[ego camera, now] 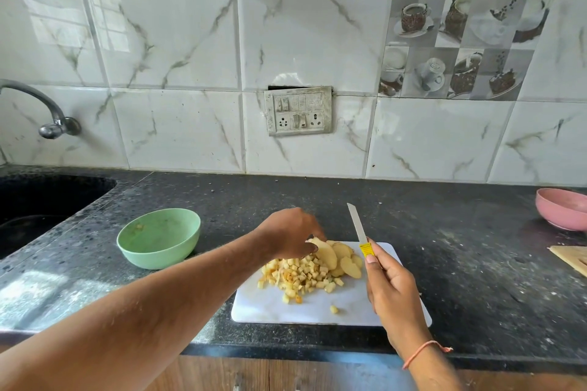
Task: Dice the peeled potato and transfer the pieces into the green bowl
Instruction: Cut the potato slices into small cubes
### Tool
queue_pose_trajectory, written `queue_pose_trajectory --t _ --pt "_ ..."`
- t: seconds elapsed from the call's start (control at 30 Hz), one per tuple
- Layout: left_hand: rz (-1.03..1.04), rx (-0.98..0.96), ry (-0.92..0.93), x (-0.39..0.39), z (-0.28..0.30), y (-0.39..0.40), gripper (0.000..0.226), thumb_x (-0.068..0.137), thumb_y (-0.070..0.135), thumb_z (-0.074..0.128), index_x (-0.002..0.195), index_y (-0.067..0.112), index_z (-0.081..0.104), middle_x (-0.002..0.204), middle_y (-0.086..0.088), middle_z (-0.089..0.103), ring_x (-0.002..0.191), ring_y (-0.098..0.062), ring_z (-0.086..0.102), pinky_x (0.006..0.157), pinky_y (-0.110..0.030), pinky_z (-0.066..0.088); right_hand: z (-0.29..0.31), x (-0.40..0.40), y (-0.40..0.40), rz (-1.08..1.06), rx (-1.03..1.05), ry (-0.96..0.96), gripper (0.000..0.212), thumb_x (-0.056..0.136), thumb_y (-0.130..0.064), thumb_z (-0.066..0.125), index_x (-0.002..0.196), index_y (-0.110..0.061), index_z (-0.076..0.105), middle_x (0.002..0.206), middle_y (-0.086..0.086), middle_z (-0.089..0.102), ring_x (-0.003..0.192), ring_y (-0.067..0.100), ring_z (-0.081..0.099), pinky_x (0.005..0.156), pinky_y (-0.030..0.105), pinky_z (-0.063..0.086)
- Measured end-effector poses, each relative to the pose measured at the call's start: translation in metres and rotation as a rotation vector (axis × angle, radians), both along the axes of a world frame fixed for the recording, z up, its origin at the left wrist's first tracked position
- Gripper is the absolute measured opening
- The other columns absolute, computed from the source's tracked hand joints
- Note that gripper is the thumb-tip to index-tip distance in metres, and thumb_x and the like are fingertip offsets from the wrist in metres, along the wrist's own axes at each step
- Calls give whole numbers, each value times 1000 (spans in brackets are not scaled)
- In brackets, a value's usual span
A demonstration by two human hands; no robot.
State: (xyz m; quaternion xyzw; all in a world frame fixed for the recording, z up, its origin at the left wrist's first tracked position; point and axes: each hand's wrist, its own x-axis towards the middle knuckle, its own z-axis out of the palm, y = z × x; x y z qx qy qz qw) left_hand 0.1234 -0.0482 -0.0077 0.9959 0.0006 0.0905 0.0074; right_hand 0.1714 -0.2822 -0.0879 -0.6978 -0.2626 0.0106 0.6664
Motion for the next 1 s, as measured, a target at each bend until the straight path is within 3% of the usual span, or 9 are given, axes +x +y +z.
queue_pose_trajectory --t 0.17,0.33,0.53,0.7,1.0 --pt "11 -12 -49 -2 2 3 31 93 37 75 124 42 74 124 16 70 112 -10 65 89 -37 59 2 -2 -2 16 -2 -11 34 108 -29 51 136 -47 61 59 -18 40 54 12 33 49 25 31" --pt "-17 58 -42 -5 7 4 30 95 38 72 125 42 73 123 19 71 108 -7 65 80 -30 56 3 -2 -1 0 3 -14 33 107 -30 52 131 -51 62 63 -24 51 57 0 44 57 18 36" --pt "-48 111 -27 -8 16 2 20 97 39 69 116 40 73 109 19 74 103 -8 67 71 -26 46 4 -2 -1 -4 -10 3 33 108 -29 52 138 -41 61 55 -17 40 52 11 33 47 22 32" --pt "-56 140 -5 -9 19 3 17 100 42 65 115 39 70 107 18 72 101 -10 66 70 -27 44 5 -2 -2 -8 -20 9 36 108 -29 52 142 -35 60 55 -18 40 50 8 35 47 20 33" --pt "88 -150 63 -11 41 0 14 103 40 58 114 32 59 108 8 73 95 -19 66 78 -37 56 8 -4 -2 0 -11 11 30 107 -30 52 132 -45 61 55 -17 41 51 7 36 50 24 31"
